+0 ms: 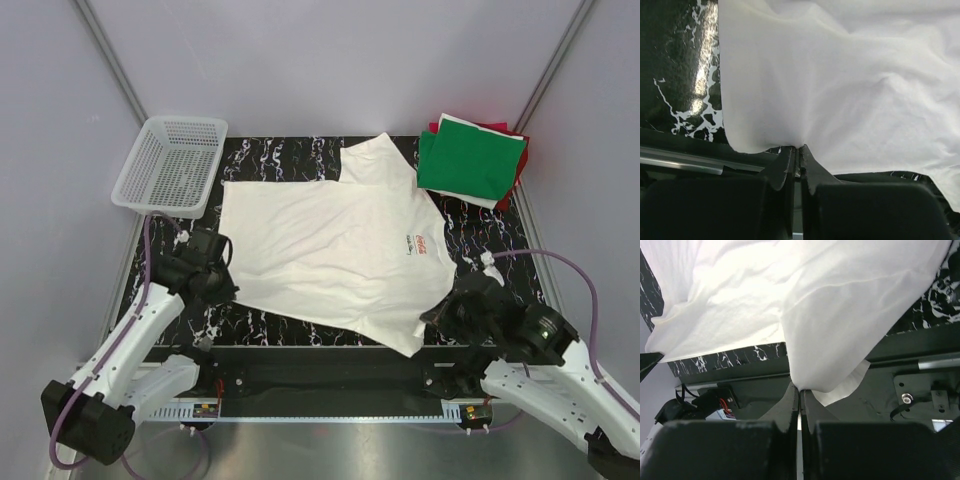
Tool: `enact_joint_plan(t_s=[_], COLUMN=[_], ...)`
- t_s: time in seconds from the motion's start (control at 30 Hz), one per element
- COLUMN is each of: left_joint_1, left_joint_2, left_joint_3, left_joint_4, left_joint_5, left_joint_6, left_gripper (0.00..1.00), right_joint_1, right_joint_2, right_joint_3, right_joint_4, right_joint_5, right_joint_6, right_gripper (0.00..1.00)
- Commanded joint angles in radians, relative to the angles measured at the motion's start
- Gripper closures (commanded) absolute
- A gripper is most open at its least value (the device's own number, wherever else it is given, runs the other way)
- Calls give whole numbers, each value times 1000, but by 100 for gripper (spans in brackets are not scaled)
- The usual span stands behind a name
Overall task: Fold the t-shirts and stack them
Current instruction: Fold the tshirt
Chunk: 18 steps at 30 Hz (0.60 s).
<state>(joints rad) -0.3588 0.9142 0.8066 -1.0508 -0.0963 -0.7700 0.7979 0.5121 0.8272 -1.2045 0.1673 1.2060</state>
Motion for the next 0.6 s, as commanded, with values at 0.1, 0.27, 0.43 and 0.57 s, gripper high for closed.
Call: enact_joint_plan(t_s=[0.1,0.27,0.43,0.57], left_joint_1=[18,50,81,99], left_joint_2=[92,178,259,321], left_joint_3=[140,184,233,263], left_joint_4=[18,48,71,84], left_joint_5=[-49,-52,-42,-51], left_joint_6=[135,192,235,255], left_gripper=[98,99,100,100], right_joint_1=[4,-49,-241,-313], right_joint_2=[213,423,563,649], right_joint_3=[185,308,345,391], right_joint_4=[138,216,325,364], right_joint_5=[162,175,32,8], right_joint_6=[-158,-307,-443,-522], right_gripper=[100,100,100,100])
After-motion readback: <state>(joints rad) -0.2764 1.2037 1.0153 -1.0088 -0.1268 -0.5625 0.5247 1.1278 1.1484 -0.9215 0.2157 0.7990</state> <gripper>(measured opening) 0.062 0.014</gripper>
